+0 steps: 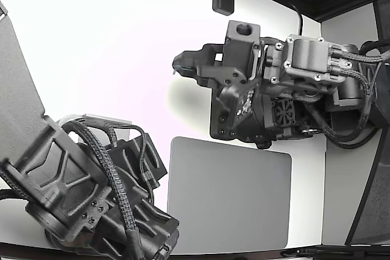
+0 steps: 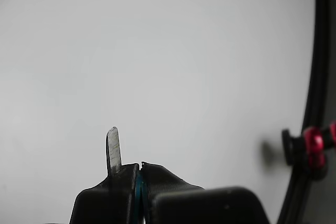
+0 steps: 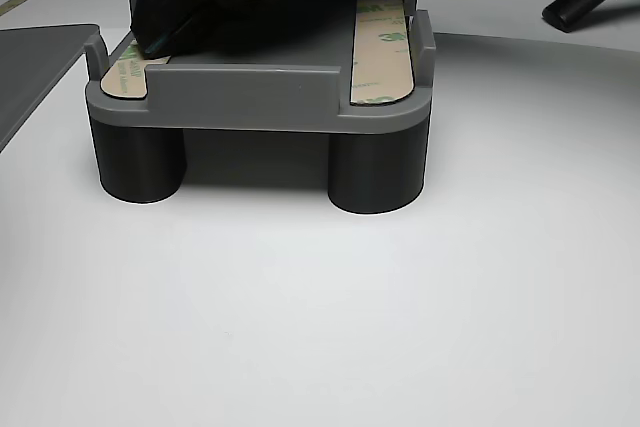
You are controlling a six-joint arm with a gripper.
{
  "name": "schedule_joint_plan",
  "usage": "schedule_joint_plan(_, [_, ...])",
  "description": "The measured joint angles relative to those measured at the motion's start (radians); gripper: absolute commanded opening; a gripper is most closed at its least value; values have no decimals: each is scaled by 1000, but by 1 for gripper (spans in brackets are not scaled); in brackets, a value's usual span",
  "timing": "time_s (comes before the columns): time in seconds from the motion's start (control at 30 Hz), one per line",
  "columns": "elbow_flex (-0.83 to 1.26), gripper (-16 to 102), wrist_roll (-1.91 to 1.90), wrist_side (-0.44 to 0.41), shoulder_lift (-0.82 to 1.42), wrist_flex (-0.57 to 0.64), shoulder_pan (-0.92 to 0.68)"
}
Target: Peel off protective film from adhesive tape.
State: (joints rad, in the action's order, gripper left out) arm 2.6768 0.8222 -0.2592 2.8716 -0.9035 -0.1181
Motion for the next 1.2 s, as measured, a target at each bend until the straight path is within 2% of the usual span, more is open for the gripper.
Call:
schedule_joint_plan(0.1, [0, -11, 114, -48, -17, -14, -64])
schedule_joint_plan(0.3, [0, -11, 255, -198, -100, 5, -232])
schedule_joint_plan(0.7, [-34, -12, 482, -193, -290, 117, -282])
schedule_joint_plan(0.87, [-34, -12, 506, -258, -348, 138, -353])
schedule_joint_plan(1.2, [-9, -12, 469, -215, -397, 184, -357])
